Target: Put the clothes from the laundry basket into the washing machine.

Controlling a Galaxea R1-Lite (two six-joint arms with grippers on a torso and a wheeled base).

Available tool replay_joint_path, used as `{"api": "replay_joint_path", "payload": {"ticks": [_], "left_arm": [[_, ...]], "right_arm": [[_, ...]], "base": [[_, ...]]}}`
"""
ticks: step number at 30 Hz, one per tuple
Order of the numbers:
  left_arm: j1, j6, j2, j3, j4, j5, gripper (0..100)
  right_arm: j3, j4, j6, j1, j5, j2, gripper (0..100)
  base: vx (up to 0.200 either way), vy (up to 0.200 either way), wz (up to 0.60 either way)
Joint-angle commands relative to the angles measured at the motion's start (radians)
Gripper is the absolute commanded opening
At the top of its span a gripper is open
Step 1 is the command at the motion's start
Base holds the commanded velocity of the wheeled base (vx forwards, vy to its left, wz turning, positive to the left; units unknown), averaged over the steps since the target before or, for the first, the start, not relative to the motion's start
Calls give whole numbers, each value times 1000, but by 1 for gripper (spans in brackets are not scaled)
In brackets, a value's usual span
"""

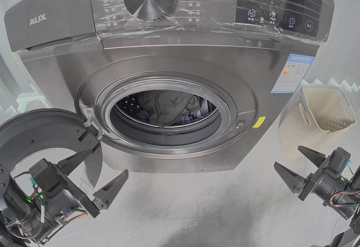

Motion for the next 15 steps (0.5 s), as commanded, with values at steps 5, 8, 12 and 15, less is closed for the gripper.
{"api": "replay_joint_path", "payload": {"ticks": [5,8,12,15], "left_arm": [[179,38,-309,37,128,4,100],[211,38,-382,37,211,-2,100],[272,37,-556,35,403,-10,100],[320,37,-661,37,516,-10,100]], "right_arm": [[18,97,-14,-128,-24,-207,100],[18,117,-15,-177,-35,-279,100],[18,310,-30,-257,-26,-437,100],[18,459,-70,-335,-17,-550,100]], "base": [[-200,0,0],[-200,0,0],[-200,0,0],[-200,0,0]]}}
